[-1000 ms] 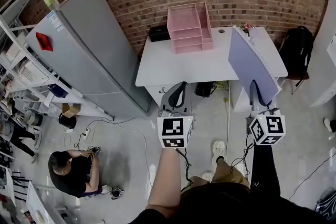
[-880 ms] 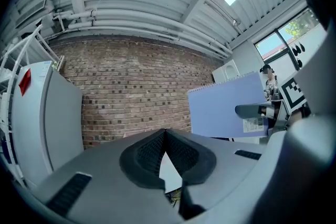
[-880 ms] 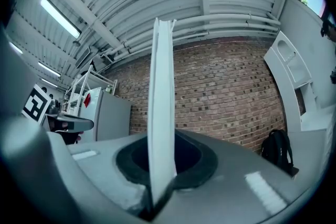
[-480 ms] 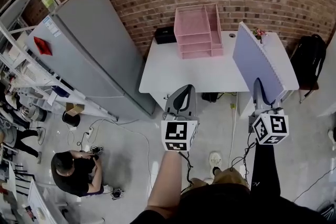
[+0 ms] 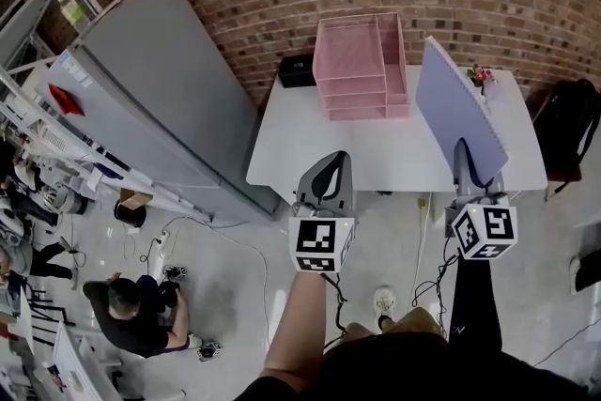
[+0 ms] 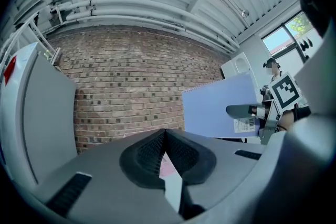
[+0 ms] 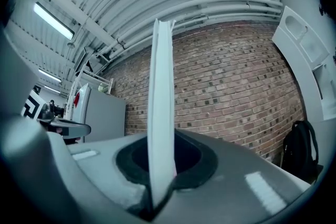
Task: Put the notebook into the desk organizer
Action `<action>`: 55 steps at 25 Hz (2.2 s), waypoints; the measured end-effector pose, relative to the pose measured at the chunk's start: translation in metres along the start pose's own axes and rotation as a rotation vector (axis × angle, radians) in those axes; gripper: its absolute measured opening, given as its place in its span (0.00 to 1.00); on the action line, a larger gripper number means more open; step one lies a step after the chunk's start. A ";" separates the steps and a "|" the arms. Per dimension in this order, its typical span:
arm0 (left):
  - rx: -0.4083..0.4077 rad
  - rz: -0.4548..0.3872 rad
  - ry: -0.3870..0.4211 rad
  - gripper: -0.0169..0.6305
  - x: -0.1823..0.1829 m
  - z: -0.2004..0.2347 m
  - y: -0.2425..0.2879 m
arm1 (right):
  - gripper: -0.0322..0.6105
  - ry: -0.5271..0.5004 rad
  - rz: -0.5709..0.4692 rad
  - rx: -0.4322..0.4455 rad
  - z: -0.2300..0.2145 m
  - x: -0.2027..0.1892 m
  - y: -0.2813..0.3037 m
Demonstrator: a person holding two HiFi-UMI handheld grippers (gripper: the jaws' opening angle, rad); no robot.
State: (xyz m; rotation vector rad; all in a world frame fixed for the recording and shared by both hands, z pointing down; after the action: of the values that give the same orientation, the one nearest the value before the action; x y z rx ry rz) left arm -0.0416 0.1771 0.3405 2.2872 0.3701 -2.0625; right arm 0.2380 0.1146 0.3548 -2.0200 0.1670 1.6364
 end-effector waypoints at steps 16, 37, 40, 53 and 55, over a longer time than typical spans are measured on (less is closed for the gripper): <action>0.051 0.011 0.039 0.04 -0.016 0.017 0.066 | 0.10 0.012 0.005 0.030 -0.037 -0.025 0.065; -0.141 -0.052 0.035 0.04 -0.040 0.106 0.227 | 0.10 -0.072 -0.005 -0.097 -0.038 -0.060 0.199; -0.172 -0.059 0.035 0.04 -0.045 0.125 0.251 | 0.10 -0.087 0.001 -0.112 -0.033 -0.068 0.225; -0.285 -0.083 0.002 0.04 -0.067 0.186 0.323 | 0.10 -0.134 0.045 -0.170 -0.015 -0.097 0.300; -0.295 -0.080 -0.010 0.04 -0.073 0.190 0.328 | 0.10 -0.140 0.061 -0.176 -0.013 -0.102 0.306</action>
State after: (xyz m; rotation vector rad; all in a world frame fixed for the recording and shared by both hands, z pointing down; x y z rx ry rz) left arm -0.1672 -0.1884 0.3480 2.1195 0.7231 -1.9010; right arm 0.0968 -0.1757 0.3542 -2.0359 0.0352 1.8816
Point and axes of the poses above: the fingertips, and each gripper's own axes: y forward along the fingers, z to its left, x out of its top, the point moved 10 cm from there along -y, backward along the fingers, and after that the axes turned 10 degrees about -z, right-handed, at the moved point
